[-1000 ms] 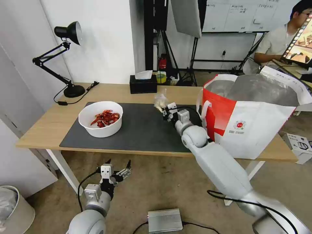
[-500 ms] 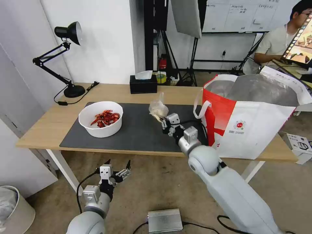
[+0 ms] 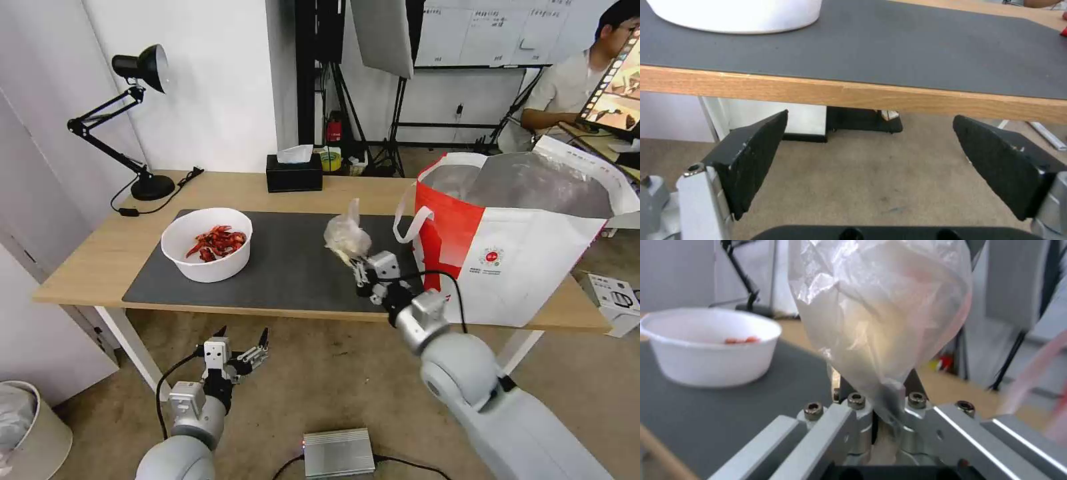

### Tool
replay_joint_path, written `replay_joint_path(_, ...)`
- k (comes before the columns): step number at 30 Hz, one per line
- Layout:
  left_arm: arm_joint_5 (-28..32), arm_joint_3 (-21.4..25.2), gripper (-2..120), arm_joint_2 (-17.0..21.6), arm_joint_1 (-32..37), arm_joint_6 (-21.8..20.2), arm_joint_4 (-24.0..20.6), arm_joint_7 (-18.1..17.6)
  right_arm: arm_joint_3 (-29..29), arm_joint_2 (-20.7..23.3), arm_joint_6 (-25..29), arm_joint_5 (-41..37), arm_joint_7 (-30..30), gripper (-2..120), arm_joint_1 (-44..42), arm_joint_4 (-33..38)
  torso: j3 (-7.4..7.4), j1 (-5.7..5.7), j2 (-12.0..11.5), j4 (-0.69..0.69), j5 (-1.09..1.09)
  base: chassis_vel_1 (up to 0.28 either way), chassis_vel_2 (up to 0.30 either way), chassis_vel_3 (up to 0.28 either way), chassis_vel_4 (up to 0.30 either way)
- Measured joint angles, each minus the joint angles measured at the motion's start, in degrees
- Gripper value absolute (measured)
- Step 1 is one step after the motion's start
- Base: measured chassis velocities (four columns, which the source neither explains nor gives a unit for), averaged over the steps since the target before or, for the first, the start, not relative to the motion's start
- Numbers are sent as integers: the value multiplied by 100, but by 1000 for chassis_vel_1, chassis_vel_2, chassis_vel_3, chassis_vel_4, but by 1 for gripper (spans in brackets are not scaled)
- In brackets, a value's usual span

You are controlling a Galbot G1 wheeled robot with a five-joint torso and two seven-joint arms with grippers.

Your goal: Pick up the trash from the table and place it into the takeout bag.

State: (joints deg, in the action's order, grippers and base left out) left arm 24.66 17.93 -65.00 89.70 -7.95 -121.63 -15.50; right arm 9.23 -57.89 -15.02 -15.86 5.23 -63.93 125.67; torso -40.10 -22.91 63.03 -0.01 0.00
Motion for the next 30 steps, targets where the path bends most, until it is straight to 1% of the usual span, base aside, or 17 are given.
replay_joint_path(1,-9,-6,100,-7,2,0,0,0,65,19,62,67,-7,3,-34,56,0,0,0,0,0,0,0,0,0)
replay_joint_path(3,-57,-42,100,-44,19,0,0,0,330,111,419,411,-10,3,-75,237,0,0,0,1,0,0,0,0,0)
replay_joint_path(5,-67,-51,100,-53,21,0,0,0,376,130,492,460,2,3,-69,266,0,0,0,1,0,0,0,0,0)
replay_joint_path(7,-101,-82,100,-87,29,0,-7,0,556,210,727,588,116,3,9,350,0,0,0,0,-1,0,0,0,0)
replay_joint_path(12,-121,-81,100,-107,58,0,-36,0,694,278,888,619,284,3,156,332,0,0,0,1,0,0,0,0,0)
replay_joint_path(14,-125,-45,100,-107,87,1,-54,0,756,303,945,611,469,3,310,257,0,0,0,1,0,0,0,0,0)
replay_joint_path(15,-126,-17,100,-105,109,3,-63,0,803,302,956,589,662,3,421,199,-1,-1,0,1,0,0,0,0,0)
replay_joint_path(16,-126,-17,100,-105,109,3,-63,0,803,302,956,589,662,3,421,199,-1,-1,0,1,0,0,0,0,0)
replay_joint_path(19,-126,12,100,-102,127,10,-67,2,943,274,766,438,1180,3,573,116,-1,-1,0,2,0,0,0,0,0)
replay_joint_path(26,-126,11,100,-100,119,13,-60,5,1112,286,543,301,1517,3,624,51,-1,-1,0,1,0,0,0,0,0)
replay_joint_path(27,-125,-1,100,-100,104,13,-43,6,1218,301,450,254,1643,3,647,21,-1,-1,0,1,0,0,0,0,0)
replay_joint_path(28,-125,-1,100,-100,104,13,-43,6,1218,301,450,254,1643,3,647,21,-1,-1,0,1,0,0,0,0,0)
replay_joint_path(30,-122,-25,100,-99,79,14,-22,8,1432,336,316,110,1736,3,674,-20,-1,-1,0,1,0,0,0,0,0)
